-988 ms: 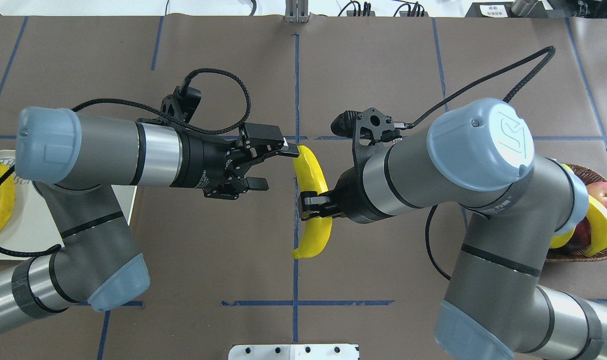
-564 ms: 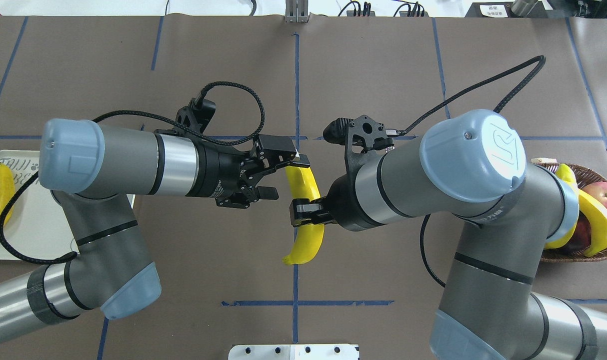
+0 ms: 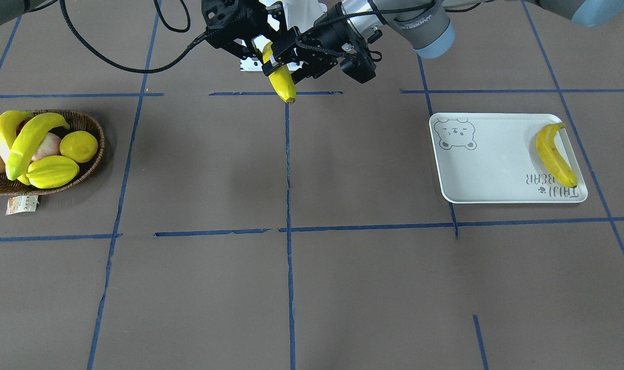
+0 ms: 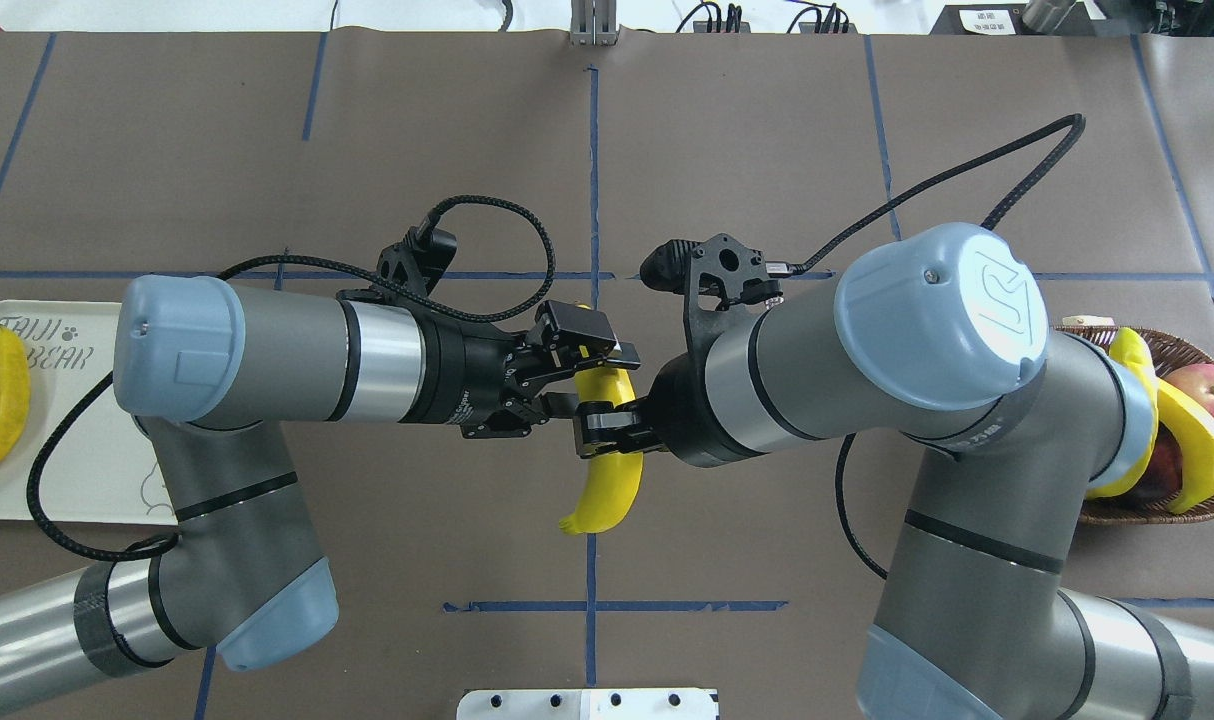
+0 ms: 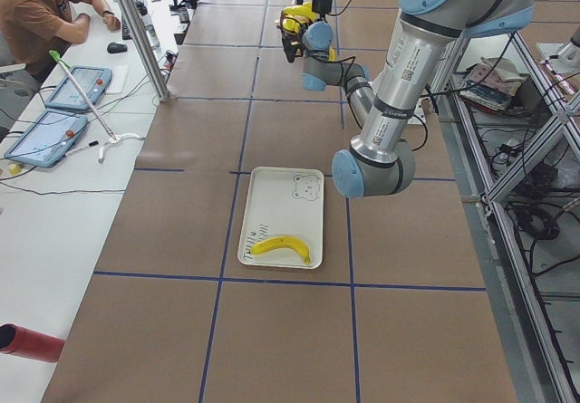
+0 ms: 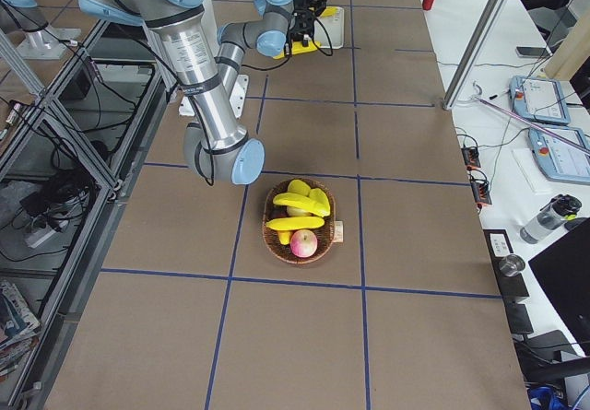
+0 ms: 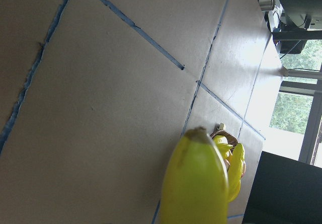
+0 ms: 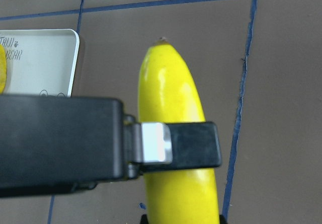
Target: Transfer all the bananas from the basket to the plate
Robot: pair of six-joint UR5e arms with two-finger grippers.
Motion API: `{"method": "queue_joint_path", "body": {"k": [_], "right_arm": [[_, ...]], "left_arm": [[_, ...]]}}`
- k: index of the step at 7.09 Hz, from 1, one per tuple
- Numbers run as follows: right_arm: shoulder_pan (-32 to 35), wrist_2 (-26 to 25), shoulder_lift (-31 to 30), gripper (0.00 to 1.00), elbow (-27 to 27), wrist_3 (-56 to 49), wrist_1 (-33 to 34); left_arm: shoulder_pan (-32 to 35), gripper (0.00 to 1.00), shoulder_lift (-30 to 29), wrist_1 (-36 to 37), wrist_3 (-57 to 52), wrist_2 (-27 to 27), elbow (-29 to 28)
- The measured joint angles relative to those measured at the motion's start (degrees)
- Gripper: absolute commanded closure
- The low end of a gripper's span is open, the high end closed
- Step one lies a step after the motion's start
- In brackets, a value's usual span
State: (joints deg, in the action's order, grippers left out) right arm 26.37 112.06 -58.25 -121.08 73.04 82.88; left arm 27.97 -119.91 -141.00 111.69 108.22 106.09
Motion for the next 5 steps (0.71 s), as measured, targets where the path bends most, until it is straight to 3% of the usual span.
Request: {"method": "queue_joint_path", "body": {"k": [1,2,5], "right_arm": [[0.0,0.0,0.0,0.54,0.0,0.0,0.0],[0.0,0.1,0.0,0.01,0.0,-0.1,0.0],[-0.1,0.3,-0.1,0.00,-0.7,1.0,-0.2]], "left_arm": [[0.0,1.00,0.0,0.1,0.0,0.0,0.0],[-0.1,1.00,0.1,0.2,-0.1,0.0,0.0],[0.0,1.00,0.4,0.4,-0.1,0.0,-0.2]]}}
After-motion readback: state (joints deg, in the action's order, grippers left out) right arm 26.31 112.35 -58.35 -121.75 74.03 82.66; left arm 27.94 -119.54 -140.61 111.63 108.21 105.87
